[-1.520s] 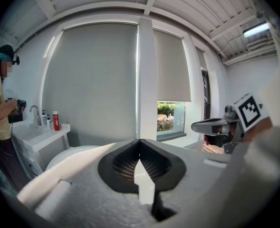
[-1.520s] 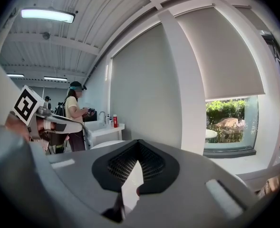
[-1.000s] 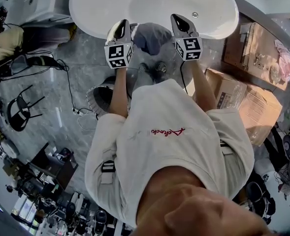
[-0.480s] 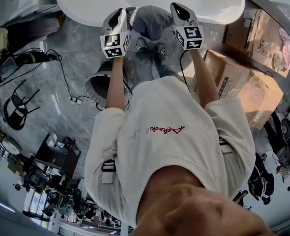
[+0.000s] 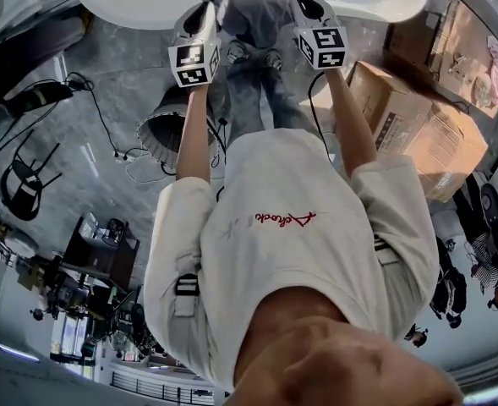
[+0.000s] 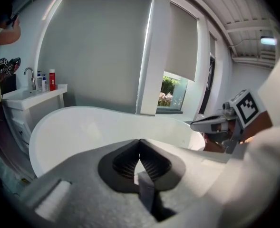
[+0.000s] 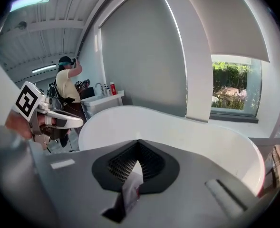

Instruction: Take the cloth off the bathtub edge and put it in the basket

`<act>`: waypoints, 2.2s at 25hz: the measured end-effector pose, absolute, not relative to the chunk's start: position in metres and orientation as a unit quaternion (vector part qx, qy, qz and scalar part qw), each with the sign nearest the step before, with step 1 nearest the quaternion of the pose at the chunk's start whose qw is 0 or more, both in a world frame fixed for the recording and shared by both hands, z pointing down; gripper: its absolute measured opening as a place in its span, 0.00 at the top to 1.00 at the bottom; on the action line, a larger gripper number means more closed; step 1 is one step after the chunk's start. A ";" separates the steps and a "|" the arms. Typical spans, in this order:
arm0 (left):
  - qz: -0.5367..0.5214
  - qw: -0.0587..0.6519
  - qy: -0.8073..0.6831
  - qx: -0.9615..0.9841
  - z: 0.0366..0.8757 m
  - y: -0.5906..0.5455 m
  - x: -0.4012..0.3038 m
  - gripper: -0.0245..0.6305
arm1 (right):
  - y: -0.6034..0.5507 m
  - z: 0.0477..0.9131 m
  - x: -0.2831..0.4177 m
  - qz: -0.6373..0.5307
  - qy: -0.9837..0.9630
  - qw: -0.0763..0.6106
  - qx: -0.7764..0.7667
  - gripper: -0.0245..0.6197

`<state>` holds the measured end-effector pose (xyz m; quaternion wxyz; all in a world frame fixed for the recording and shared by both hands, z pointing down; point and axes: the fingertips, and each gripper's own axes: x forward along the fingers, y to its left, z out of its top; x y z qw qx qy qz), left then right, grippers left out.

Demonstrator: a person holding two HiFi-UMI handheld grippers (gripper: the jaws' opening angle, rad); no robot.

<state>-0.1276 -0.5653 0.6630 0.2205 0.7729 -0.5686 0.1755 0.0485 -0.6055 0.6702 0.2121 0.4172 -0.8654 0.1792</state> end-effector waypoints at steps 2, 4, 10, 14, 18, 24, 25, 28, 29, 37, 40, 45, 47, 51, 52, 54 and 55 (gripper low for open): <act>0.179 0.231 -0.566 0.771 0.678 -0.564 -0.126 0.96 | -0.602 0.687 0.049 0.191 -0.862 0.221 0.415 0.95; 0.183 0.241 -0.564 0.768 0.693 -0.564 -0.125 0.96 | -0.599 0.704 0.048 0.202 -0.859 0.230 0.411 0.95; 0.195 0.271 -0.561 0.758 0.737 -0.550 -0.119 0.96 | -0.585 0.755 0.051 0.249 -0.842 0.249 0.408 0.95; 0.206 0.292 -0.557 0.750 0.773 -0.542 -0.116 0.96 | -0.575 0.791 0.053 0.279 -0.832 0.260 0.403 0.95; 0.216 0.314 -0.552 0.741 0.805 -0.534 -0.113 0.89 | -0.566 0.819 0.053 0.299 -0.824 0.269 0.399 0.95; 0.237 0.358 -0.538 0.726 0.847 -0.526 -0.105 0.54 | -0.561 0.859 0.051 0.338 -0.808 0.280 0.393 0.52; 0.240 0.361 -0.535 0.725 0.853 -0.526 -0.104 0.46 | -0.562 0.865 0.049 0.343 -0.806 0.280 0.393 0.45; 0.249 0.367 -0.522 0.728 0.868 -0.529 -0.100 0.33 | -0.564 0.879 0.041 0.348 -0.805 0.282 0.389 0.29; 0.252 0.368 -0.520 0.728 0.872 -0.530 -0.099 0.32 | -0.565 0.882 0.038 0.350 -0.806 0.284 0.385 0.28; 0.249 0.357 -0.527 0.730 0.885 -0.537 -0.093 0.32 | -0.567 0.907 0.033 0.352 -0.805 0.298 0.373 0.30; 0.245 0.354 -0.518 0.739 0.885 -0.538 -0.088 0.45 | -0.567 0.906 0.029 0.339 -0.812 0.306 0.364 0.40; 0.227 0.365 -0.507 0.747 0.887 -0.541 -0.077 0.59 | -0.563 0.903 0.022 0.353 -0.819 0.295 0.343 0.60; 0.219 0.373 -0.500 0.750 0.888 -0.542 -0.071 0.64 | -0.563 0.902 0.019 0.366 -0.819 0.285 0.338 0.66; 0.205 0.391 -0.491 0.751 0.889 -0.543 -0.063 0.73 | -0.560 0.900 0.013 0.395 -0.818 0.269 0.320 0.76; 0.201 0.396 -0.489 0.751 0.889 -0.543 -0.061 0.76 | -0.559 0.900 0.013 0.402 -0.818 0.264 0.316 0.78; 0.194 0.404 -0.484 0.752 0.887 -0.542 -0.059 0.79 | -0.557 0.899 0.012 0.412 -0.819 0.257 0.307 0.80; 0.193 0.405 -0.481 0.754 0.886 -0.542 -0.058 0.81 | -0.556 0.898 0.012 0.413 -0.819 0.257 0.304 0.81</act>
